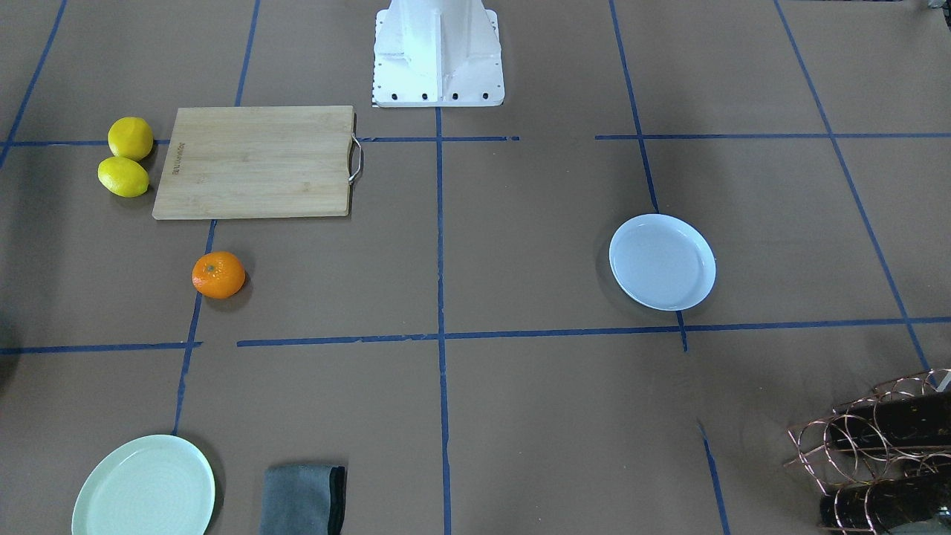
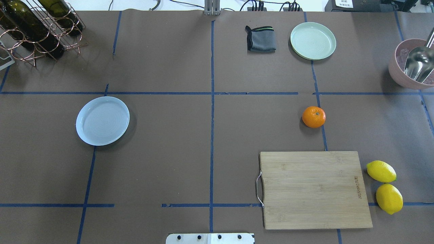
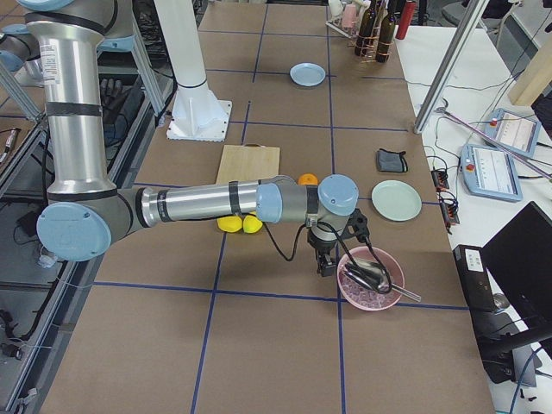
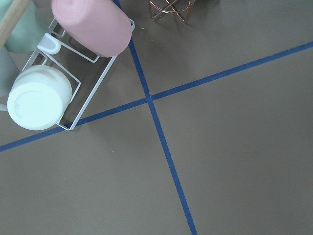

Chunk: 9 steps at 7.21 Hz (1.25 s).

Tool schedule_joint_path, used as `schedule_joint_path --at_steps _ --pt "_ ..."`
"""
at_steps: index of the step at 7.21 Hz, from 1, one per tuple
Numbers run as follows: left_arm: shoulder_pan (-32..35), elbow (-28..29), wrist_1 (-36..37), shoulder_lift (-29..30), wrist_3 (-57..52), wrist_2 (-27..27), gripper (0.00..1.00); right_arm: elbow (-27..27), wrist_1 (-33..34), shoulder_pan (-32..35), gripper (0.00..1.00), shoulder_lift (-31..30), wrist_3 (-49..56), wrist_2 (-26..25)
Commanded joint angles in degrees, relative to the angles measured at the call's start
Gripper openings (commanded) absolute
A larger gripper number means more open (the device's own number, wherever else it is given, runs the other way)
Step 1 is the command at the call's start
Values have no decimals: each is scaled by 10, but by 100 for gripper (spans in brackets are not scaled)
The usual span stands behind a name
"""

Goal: Pick orange to plate

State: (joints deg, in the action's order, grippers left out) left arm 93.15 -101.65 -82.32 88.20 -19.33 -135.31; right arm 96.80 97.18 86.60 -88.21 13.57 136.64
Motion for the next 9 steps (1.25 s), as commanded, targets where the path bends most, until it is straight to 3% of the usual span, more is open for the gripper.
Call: schedule_joint_path --at_steps 1,7,8,9 --pt "1 2 -4 -7 0 0 100 6 -2 0 100 0 1 0" --pt "-4 14 -24 -11 1 -27 100 22 -2 0 100 2 2 0" --pt "-10 12 -46 -11 2 -68 100 21 -2 -1 100 2 2 0" --pt "-48 34 -77 -11 7 -154 100 20 -2 -3 100 1 1 2"
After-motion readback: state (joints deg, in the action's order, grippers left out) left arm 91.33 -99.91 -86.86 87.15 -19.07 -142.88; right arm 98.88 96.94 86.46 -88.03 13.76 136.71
